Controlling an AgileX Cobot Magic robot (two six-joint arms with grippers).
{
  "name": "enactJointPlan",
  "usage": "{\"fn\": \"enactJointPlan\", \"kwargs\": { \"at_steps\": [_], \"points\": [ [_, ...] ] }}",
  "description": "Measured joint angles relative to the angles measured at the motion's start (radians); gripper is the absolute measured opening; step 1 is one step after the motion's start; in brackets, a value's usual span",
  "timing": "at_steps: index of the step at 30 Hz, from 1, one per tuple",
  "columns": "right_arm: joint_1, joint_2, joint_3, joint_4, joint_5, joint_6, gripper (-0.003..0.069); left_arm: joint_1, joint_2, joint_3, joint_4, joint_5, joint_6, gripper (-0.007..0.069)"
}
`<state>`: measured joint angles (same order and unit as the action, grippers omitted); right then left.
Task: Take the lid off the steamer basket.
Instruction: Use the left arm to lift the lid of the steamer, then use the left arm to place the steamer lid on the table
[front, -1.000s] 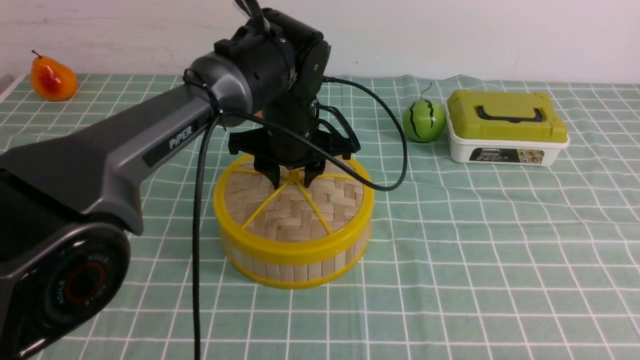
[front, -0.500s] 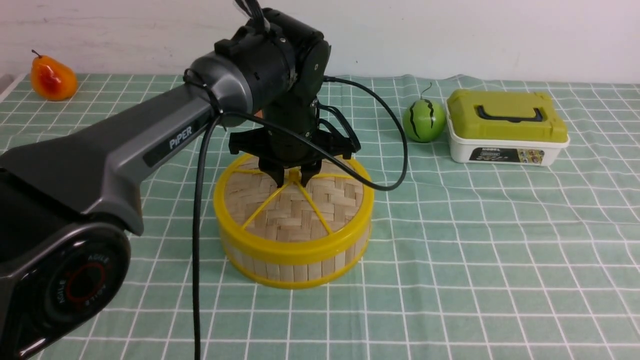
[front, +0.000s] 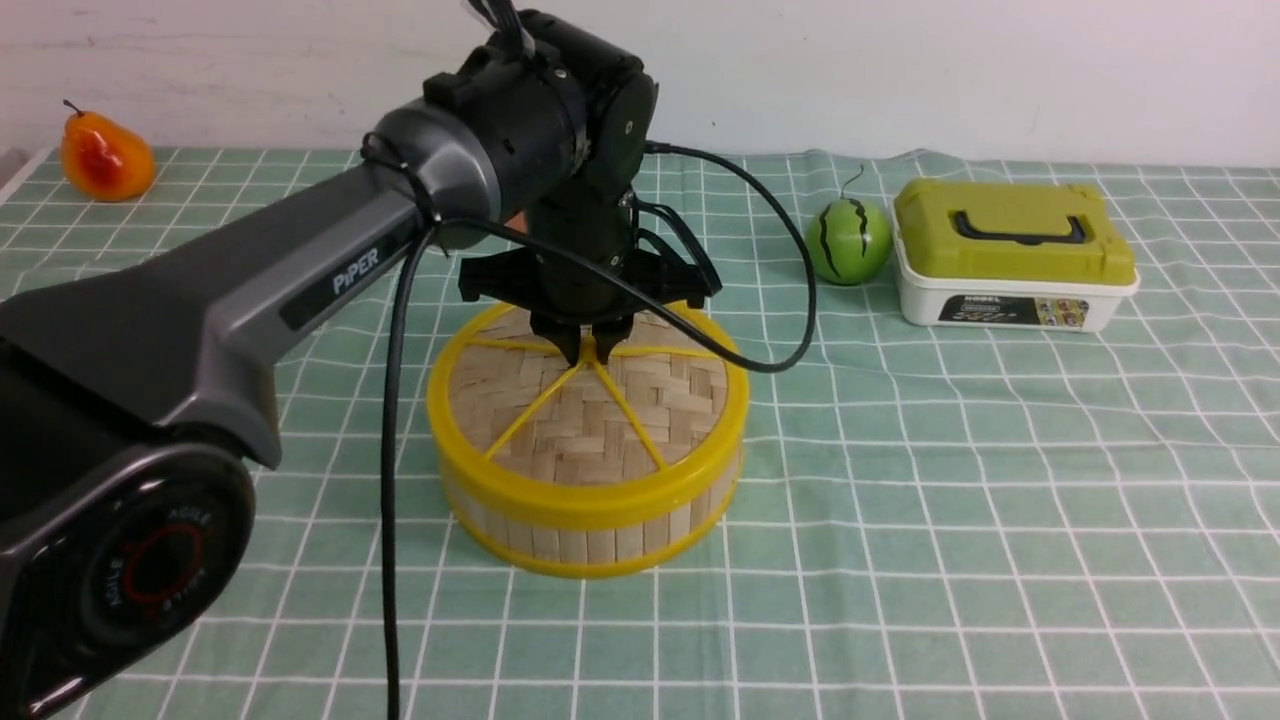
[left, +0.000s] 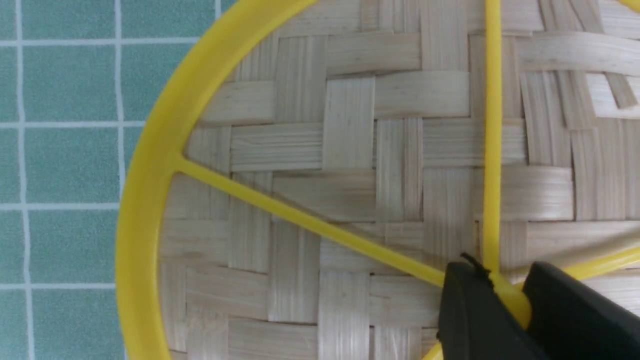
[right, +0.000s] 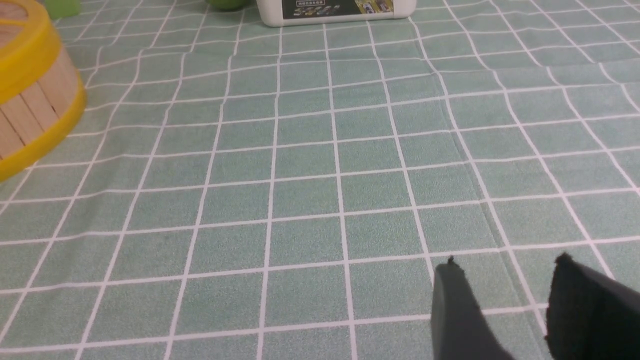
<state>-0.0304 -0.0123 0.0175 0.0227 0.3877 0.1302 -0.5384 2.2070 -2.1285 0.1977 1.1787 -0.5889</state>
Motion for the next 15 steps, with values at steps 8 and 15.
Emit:
{"fn": "enactJointPlan", "kwargs": {
  "at_steps": [8, 15],
  "points": [
    [0.000, 0.000, 0.000, 0.000, 0.000, 0.000, 0.0241, 0.000, -0.251, 0.011, 0.041, 0.040, 0.070, 0.0113],
    [0.000, 0.000, 0.000, 0.000, 0.000, 0.000, 0.0241, 0.034, -0.524, 0.116, 0.151, 0.065, 0.125, 0.0113]
  ]
}}
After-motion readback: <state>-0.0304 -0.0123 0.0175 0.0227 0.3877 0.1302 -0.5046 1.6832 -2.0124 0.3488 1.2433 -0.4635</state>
